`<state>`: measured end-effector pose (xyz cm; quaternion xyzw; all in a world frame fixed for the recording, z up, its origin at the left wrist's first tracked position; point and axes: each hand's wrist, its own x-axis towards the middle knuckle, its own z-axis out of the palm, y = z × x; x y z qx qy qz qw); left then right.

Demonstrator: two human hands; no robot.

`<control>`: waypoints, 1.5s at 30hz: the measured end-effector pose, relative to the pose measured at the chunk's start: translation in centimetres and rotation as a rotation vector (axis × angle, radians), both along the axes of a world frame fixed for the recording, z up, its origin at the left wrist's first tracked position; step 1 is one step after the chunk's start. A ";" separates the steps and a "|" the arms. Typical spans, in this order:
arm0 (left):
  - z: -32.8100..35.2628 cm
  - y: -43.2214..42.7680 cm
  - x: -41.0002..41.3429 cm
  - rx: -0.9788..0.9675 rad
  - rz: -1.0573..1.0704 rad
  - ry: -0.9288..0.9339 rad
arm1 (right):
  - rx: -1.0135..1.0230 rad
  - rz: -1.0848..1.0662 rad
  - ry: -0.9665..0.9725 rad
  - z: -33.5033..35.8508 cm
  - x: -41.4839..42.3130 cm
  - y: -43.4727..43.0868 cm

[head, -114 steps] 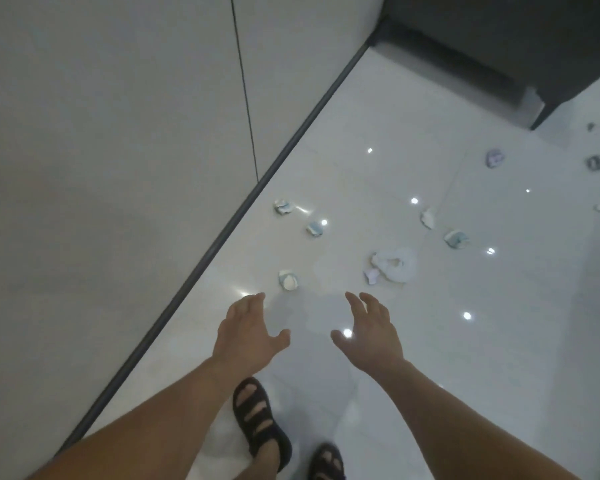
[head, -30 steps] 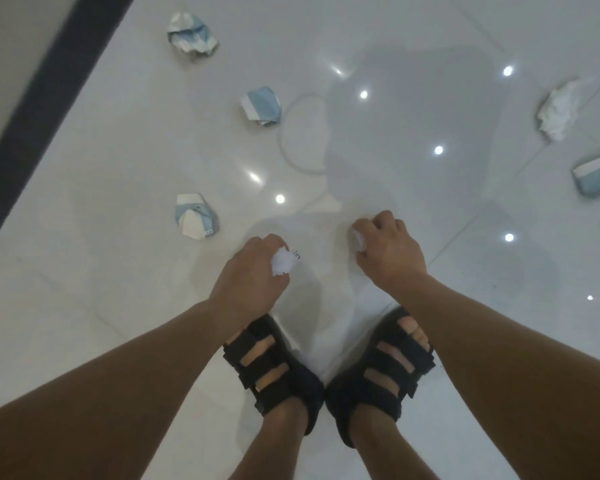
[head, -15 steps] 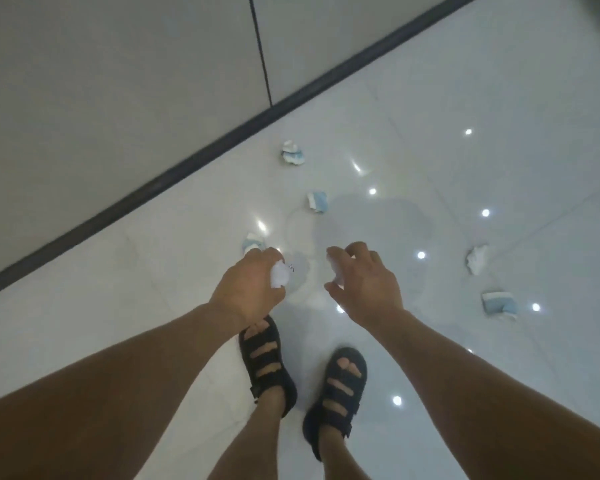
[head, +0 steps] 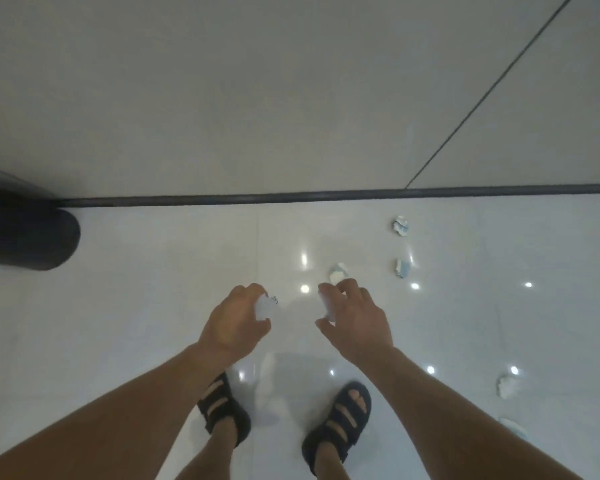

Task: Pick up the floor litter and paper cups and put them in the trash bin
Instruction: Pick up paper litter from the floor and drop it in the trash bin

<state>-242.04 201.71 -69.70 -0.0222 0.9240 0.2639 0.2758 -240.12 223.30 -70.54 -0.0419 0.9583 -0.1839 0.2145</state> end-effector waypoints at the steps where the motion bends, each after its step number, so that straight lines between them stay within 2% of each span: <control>1: 0.5 -1.9 0.4 0.012 0.050 0.006 | -0.008 0.023 -0.002 0.4 -0.3 -1.9; 9: 2.1 -19.2 2.7 0.082 0.312 0.024 | -0.006 0.242 0.020 2.8 -2.8 -20.3; 18: 5.8 -42.0 6.5 -0.026 0.605 0.073 | 0.010 0.545 0.051 6.2 -5.9 -45.7; 22: 6.5 -49.5 7.3 -0.069 0.674 0.102 | -0.003 0.641 0.074 6.4 -7.5 -54.6; 29: 5.8 -56.8 3.3 -0.081 0.718 0.089 | -0.024 0.680 0.049 4.6 -11.4 -62.8; 38: 3.1 -65.6 -7.3 -0.114 0.743 -0.027 | -0.094 0.719 0.095 1.5 -24.0 -71.8; 45: -1.0 -71.7 -13.5 -0.106 0.700 0.035 | -0.060 0.780 0.063 -2.6 -28.4 -78.7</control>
